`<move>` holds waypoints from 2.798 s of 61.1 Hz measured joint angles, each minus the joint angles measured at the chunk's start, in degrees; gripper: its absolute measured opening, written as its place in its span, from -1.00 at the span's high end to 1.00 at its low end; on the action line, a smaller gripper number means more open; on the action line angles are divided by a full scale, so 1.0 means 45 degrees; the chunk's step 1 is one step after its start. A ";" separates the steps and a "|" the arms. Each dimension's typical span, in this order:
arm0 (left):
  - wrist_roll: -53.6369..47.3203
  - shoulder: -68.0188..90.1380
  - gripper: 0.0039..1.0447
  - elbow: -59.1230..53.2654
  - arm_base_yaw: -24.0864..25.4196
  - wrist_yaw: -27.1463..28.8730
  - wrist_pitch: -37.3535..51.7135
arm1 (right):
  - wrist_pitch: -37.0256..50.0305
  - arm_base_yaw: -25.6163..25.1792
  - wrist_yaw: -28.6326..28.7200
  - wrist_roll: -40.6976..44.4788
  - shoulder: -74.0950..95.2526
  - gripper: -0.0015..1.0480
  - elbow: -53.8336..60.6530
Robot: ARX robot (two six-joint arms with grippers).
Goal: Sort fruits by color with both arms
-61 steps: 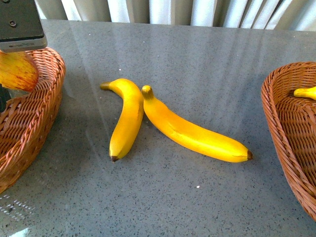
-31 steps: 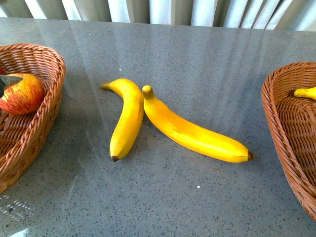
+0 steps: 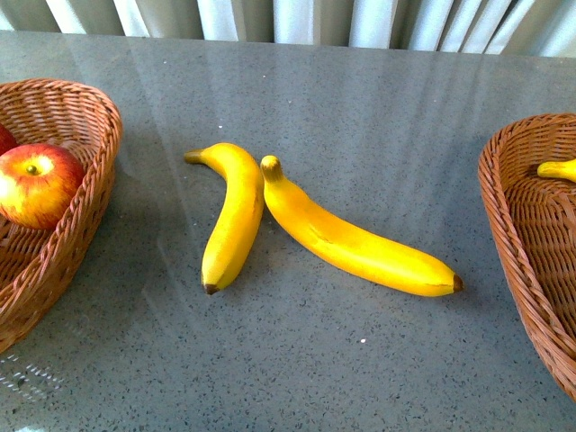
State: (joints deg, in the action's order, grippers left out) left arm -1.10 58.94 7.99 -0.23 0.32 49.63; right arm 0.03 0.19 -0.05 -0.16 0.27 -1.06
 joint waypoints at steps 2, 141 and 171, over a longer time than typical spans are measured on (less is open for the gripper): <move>0.0068 -0.0471 0.89 -0.0180 0.0000 -0.0078 -0.0209 | 0.0000 0.0000 0.0005 -0.0005 0.0000 -0.82 0.0000; 0.0209 -1.2886 -0.21 -0.1603 0.0019 -0.0068 -1.1030 | -0.0005 0.0000 -0.0010 -0.0005 0.0000 -0.82 0.0000; 0.0214 -1.2886 -0.83 -0.1603 0.0019 -0.0068 -1.1035 | -0.0087 -0.0044 0.0199 0.0000 0.0073 -0.82 -0.0034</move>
State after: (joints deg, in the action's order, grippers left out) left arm -0.14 0.95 0.78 -0.14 0.01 -0.03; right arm -0.36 -0.01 0.84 -0.16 0.60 -1.21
